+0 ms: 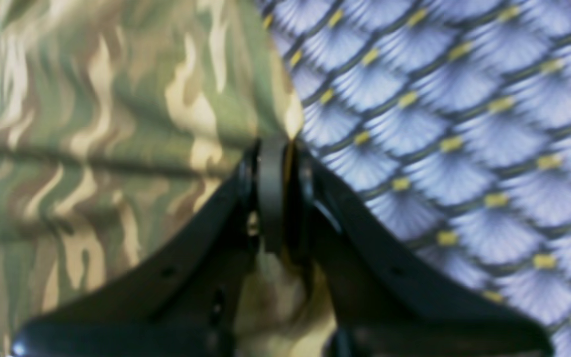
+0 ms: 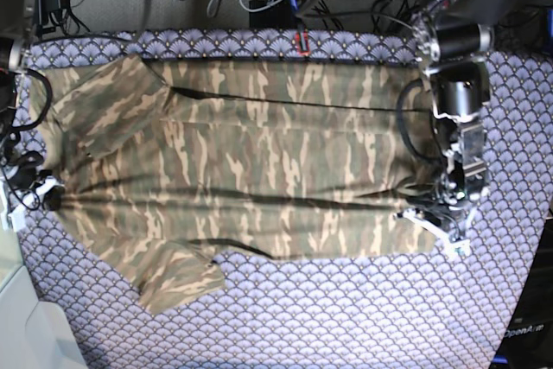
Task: Fold the T-shirt properly
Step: 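Lift the hem edge and fold it toward the collar, then drag the folded hem over the shirt toward the collar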
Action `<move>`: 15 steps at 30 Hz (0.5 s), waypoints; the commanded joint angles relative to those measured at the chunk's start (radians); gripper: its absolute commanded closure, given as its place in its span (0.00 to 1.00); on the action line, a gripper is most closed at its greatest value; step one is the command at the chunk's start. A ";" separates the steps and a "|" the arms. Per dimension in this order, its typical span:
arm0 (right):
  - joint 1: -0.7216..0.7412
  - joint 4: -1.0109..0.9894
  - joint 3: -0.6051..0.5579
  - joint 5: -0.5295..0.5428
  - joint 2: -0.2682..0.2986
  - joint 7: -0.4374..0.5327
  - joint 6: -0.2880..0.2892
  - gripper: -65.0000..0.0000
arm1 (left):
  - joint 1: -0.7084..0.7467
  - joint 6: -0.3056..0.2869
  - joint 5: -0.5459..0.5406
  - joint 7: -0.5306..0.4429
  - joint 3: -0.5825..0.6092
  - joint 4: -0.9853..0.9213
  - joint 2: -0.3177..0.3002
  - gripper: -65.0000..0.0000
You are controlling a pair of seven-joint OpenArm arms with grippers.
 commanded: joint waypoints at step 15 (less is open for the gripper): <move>-0.382 0.668 0.194 0.016 -0.029 -0.127 0.003 1.00 | 0.166 0.000 -0.002 0.156 -0.002 0.413 0.019 0.99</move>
